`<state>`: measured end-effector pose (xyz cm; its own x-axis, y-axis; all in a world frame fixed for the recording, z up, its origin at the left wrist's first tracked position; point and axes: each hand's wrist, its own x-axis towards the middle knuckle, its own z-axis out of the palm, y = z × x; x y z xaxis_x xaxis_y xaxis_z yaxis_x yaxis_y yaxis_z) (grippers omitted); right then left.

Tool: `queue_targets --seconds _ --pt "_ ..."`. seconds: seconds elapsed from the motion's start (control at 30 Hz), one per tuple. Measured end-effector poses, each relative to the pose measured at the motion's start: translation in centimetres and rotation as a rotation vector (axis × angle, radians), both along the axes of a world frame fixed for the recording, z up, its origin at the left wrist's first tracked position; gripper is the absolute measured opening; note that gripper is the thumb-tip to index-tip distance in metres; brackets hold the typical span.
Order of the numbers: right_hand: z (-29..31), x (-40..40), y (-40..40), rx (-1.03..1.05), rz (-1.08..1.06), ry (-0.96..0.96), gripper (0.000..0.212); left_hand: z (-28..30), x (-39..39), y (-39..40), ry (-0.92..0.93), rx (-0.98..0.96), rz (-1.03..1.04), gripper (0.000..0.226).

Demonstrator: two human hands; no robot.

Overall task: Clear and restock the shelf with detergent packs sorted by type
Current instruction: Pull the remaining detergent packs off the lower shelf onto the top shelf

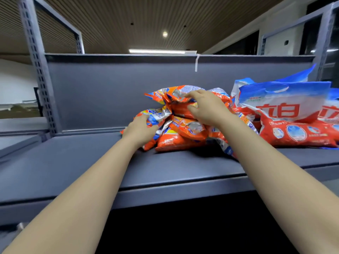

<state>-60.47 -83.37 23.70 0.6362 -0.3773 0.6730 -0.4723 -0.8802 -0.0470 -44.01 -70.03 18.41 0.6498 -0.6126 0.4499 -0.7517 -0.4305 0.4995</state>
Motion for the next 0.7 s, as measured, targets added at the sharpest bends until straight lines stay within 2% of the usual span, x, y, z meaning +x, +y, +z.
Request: queue_targets --seconds 0.27,0.47,0.7 --pt "-2.7 -2.7 5.8 0.064 0.185 -0.132 0.040 0.8 -3.6 7.3 -0.092 -0.103 0.165 0.034" --pt "-5.5 -3.1 11.1 0.123 0.308 -0.125 0.036 -0.5 -4.9 13.7 -0.159 -0.165 0.200 0.036" --pt "-8.5 -1.5 18.7 0.169 0.362 -0.075 0.037 -2.7 -4.2 21.7 -0.161 -0.128 0.230 0.035"
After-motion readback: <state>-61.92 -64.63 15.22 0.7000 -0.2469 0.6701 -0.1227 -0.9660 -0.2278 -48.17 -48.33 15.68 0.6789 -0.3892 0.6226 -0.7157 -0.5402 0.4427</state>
